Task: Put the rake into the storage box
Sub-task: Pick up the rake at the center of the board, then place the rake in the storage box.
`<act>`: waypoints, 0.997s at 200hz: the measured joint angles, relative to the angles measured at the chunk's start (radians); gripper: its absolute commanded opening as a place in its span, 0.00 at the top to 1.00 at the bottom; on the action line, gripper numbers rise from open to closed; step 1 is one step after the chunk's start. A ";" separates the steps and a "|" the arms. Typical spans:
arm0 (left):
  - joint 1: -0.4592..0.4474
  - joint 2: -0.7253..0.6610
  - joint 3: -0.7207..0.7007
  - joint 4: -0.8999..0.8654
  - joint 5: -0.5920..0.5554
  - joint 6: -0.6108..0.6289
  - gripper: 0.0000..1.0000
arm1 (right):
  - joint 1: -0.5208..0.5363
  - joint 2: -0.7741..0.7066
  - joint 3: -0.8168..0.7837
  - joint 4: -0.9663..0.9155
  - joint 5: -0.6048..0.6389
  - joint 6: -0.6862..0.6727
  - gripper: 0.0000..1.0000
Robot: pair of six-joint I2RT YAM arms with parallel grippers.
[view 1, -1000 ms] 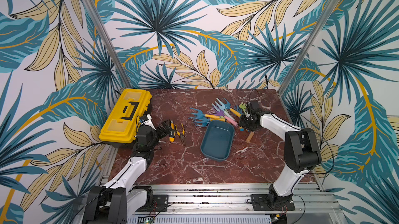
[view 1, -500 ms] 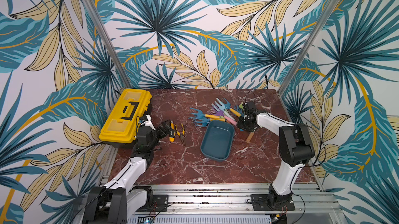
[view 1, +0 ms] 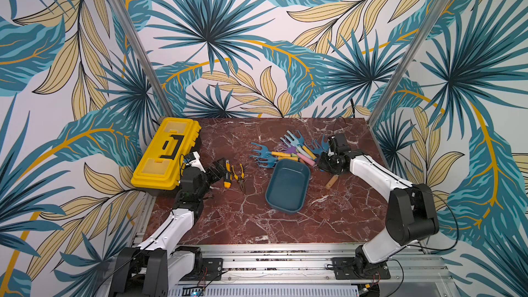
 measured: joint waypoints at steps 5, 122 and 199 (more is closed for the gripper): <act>0.000 0.001 -0.001 0.000 0.000 -0.001 0.00 | 0.008 -0.023 -0.008 -0.004 0.000 0.001 0.83; 0.000 0.073 -0.001 0.032 0.004 -0.014 0.00 | 0.375 -0.288 -0.032 -0.138 0.011 0.108 0.83; -0.002 0.079 -0.001 0.032 0.005 -0.017 0.00 | 0.665 -0.283 -0.032 -0.244 0.064 0.343 0.83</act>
